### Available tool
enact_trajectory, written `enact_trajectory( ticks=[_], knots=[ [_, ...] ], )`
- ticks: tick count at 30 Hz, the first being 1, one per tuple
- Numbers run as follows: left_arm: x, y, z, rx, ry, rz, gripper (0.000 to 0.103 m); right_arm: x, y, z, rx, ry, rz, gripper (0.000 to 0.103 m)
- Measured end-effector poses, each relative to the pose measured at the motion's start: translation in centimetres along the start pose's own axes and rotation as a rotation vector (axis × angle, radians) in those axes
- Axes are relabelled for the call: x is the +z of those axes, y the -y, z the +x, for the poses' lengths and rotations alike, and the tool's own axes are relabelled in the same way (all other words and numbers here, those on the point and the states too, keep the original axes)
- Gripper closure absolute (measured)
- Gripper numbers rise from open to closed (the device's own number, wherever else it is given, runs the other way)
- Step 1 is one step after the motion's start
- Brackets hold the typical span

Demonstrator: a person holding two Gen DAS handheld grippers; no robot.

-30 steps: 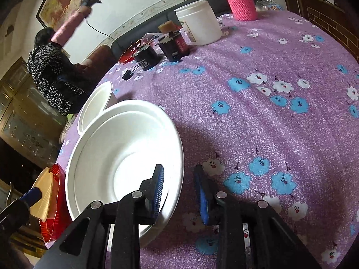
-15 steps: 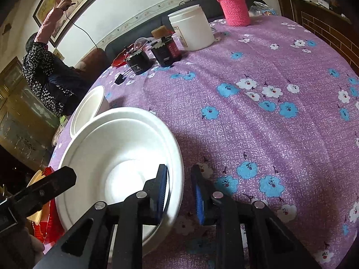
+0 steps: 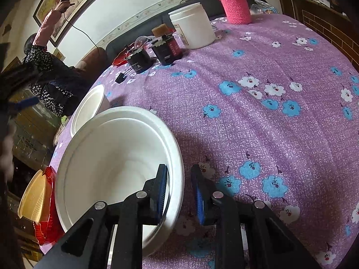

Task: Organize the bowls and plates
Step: 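Lift the white bowl with the right gripper while the left gripper moves toward it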

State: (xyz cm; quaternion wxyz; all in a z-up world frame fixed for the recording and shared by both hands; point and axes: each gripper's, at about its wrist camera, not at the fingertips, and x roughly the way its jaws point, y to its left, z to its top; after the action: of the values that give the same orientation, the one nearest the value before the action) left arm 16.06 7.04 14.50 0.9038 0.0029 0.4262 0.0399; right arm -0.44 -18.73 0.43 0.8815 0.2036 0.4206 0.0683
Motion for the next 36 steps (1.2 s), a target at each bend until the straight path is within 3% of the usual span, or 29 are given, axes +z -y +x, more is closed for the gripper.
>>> enact_trajectory(
  ticks=[4, 13, 16, 19, 25, 31, 34, 36],
  knots=[
    [0.4, 0.3, 0.8, -0.019, -0.018, -0.011, 0.017, 0.1, -0.1, 0.1, -0.005, 0.005, -0.008, 0.079],
    [-6.4, 6.7, 1.5, -0.24, -0.162, 0.12, 0.017, 0.1, 0.0, 0.1, -0.001, 0.008, -0.006, 0.079],
    [-7.3, 7.9, 0.7, -0.274, -0.168, 0.155, 0.017, 0.1, -0.1, 0.1, -0.001, 0.007, -0.006, 0.079],
    [-6.8, 7.4, 0.0, -0.253, -0.137, 0.142, 0.017, 0.1, 0.0, 0.1, 0.002, 0.006, -0.003, 0.079],
    [-4.9, 3.8, 1.2, -0.202, -0.155, 0.03, 0.017, 0.0, 0.1, -0.1, 0.006, 0.006, 0.008, 0.079],
    [-1.2, -3.2, 4.5, -0.135, -0.207, -0.188, 0.017, 0.0, 0.1, -0.1, 0.006, 0.006, 0.009, 0.079],
    [0.3, -5.9, 4.6, -0.065, -0.175, -0.226, 0.017, 0.0, 0.1, -0.1, 0.006, 0.007, 0.01, 0.079],
    [-0.1, -6.5, 4.0, -0.079, -0.162, -0.237, 0.017, 0.0, 0.0, -0.1, 0.004, 0.006, 0.01, 0.079]
  ],
)
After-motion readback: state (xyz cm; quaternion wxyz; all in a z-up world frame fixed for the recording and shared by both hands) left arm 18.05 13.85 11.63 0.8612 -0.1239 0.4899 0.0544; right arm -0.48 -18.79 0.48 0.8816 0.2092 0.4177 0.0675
